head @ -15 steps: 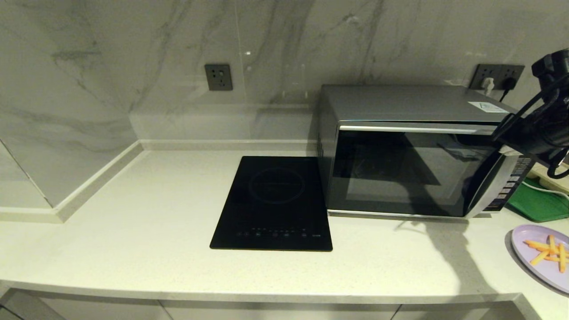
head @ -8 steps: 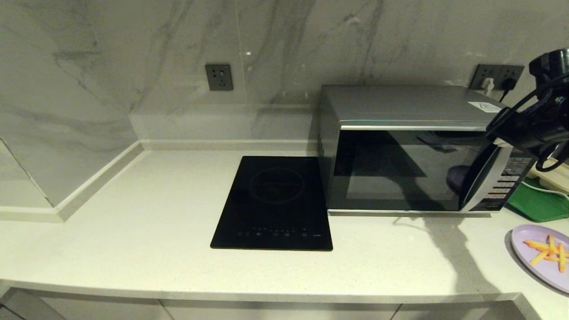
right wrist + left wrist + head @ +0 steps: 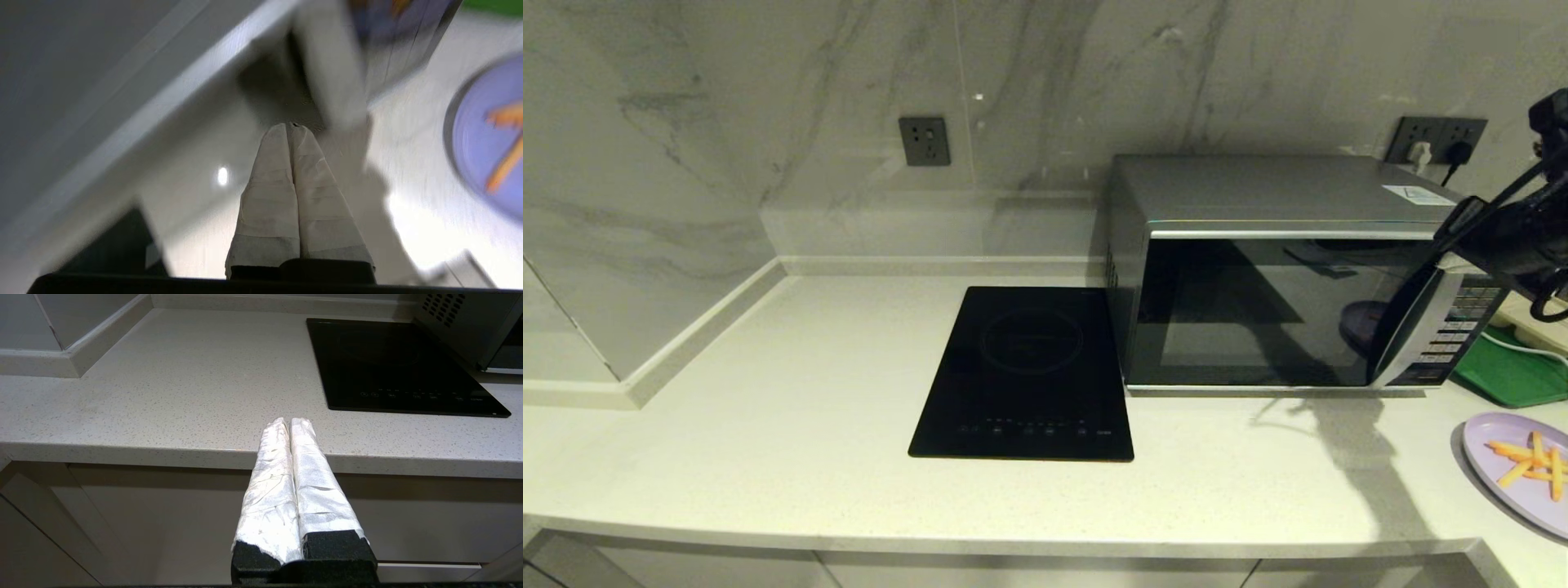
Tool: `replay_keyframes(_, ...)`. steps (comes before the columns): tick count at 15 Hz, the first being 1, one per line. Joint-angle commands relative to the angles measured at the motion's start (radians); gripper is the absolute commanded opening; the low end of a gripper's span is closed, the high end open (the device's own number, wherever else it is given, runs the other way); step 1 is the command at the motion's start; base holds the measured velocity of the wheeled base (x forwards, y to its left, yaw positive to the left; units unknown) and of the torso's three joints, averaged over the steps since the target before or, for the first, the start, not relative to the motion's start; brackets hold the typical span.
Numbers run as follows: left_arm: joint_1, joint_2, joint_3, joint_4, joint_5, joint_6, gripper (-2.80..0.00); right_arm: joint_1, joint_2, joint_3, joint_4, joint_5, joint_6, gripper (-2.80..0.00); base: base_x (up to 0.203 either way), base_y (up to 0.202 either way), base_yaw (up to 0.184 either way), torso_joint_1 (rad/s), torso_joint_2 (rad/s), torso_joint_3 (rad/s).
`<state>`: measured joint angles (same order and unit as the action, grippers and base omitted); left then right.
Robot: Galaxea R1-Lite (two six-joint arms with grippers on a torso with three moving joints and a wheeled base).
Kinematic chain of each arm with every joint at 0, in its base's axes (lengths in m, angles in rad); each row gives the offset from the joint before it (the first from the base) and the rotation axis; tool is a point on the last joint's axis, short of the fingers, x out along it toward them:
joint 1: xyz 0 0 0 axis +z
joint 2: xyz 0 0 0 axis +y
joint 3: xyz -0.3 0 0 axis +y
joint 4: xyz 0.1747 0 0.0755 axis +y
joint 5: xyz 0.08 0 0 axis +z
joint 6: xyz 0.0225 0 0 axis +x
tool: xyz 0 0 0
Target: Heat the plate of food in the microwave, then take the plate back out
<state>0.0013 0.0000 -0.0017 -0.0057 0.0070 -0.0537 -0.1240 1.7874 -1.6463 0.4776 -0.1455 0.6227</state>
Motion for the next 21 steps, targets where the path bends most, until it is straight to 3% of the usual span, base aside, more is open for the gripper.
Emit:
replay_keyframes(1,0.0,0.0,0.0,0.0,0.001,0.0,-2.8,0.0,-0.155,0.02,0.198,0.131,-0.063,-2.8,0.0,0.0,0.0,0.0,0.0,0.0)
replay_keyframes(5,0.0,0.0,0.0,0.0,0.001,0.0,-2.8,0.013,-0.401,0.049,0.443,0.338,-0.29,-2.8,0.0,0.0,0.0,0.0,0.0,0.0)
replay_keyframes(9,0.0,0.0,0.0,0.0,0.001,-0.002,-2.8,0.098,-0.636,0.072,0.674,0.386,-0.507,-2.8,0.0,0.0,0.0,0.0,0.0,0.0)
replay_keyframes(12,0.0,0.0,0.0,0.0,0.001,-0.002,-2.8,0.196,-0.793,0.078,0.758,0.394,-0.583,-2.8,0.0,0.0,0.0,0.0,0.0,0.0)
replay_keyframes(14,0.0,0.0,0.0,0.0,0.001,-0.002,-2.8,0.213,-0.913,0.075,0.837,0.389,-0.63,-2.8,0.0,0.0,0.0,0.0,0.0,0.0)
replay_keyframes(18,0.0,0.0,0.0,0.0,0.001,-0.001,-2.8,0.104,-1.187,0.103,0.985,0.346,-0.649,-2.8,0.0,0.0,0.0,0.0,0.0,0.0)
replay_keyframes(21,0.0,0.0,0.0,0.0,0.001,-0.002,-2.8,0.074,-1.418,0.207,1.025,0.317,-0.661,-2.8,0.0,0.0,0.0,0.0,0.0,0.0)
